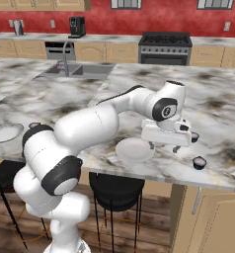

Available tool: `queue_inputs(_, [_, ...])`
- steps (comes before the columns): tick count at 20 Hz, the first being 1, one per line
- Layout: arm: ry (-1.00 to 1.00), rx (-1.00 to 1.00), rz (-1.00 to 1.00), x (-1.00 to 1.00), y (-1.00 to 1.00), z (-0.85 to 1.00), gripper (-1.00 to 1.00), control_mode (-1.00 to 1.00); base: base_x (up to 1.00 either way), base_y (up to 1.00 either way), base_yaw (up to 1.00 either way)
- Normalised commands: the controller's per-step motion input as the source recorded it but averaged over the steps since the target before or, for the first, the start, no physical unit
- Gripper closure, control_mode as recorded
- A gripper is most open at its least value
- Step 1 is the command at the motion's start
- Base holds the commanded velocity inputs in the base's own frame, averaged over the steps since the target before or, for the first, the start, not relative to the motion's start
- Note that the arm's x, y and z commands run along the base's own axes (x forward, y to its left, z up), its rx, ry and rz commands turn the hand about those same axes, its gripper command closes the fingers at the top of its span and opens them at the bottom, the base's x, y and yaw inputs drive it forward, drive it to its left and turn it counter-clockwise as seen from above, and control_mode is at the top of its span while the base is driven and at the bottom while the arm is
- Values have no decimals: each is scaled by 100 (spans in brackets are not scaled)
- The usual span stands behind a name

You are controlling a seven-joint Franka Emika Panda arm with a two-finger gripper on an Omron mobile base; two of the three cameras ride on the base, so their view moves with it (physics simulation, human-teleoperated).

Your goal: Place two yogurt containers on each plate.

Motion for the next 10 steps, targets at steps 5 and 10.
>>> queue_inputs(5, [0, 0, -21, 16, -38, -25, -100, -100, 0, 0, 0])
queue_inputs(10, [1, -1, -42, 14, -17, -21, -100, -100, 0, 0, 0])
